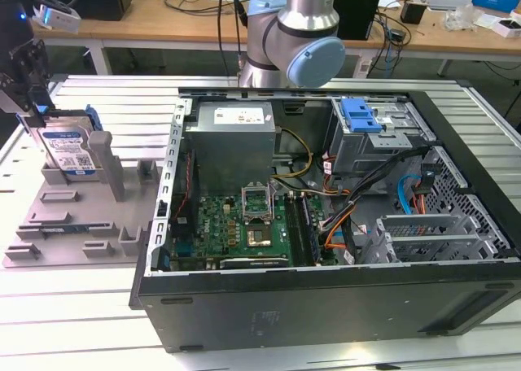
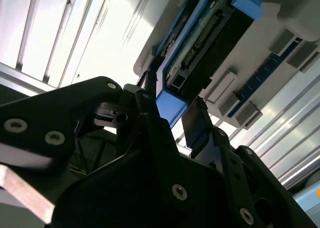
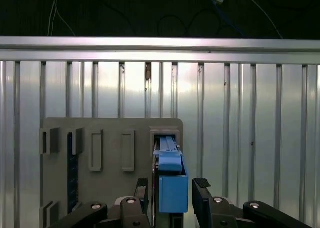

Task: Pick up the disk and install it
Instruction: 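Pick up the disk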

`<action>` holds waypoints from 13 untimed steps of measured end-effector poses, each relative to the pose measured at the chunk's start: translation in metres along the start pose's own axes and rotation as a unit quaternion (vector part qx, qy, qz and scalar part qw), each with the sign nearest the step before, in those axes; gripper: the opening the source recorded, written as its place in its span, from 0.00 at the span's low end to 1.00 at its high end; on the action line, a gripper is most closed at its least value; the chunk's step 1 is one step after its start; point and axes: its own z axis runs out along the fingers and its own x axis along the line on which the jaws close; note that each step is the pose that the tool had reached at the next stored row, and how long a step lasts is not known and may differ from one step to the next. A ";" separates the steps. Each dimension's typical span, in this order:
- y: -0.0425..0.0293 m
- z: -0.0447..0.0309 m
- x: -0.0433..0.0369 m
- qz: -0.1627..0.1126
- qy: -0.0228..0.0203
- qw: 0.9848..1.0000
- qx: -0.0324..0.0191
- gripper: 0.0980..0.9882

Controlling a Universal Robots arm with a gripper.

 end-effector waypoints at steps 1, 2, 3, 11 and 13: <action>0.0000 0.0002 -0.0001 0.000 0.000 1.000 0.000 0.43; 0.0000 0.0009 -0.0003 0.000 0.000 1.000 0.000 0.43; 0.0000 0.0017 -0.0004 0.000 0.000 1.000 0.000 0.43; 0.0007 0.0081 -0.0007 0.000 0.000 1.000 0.000 0.43; 0.0013 0.0098 -0.0007 0.000 0.000 1.000 0.000 0.43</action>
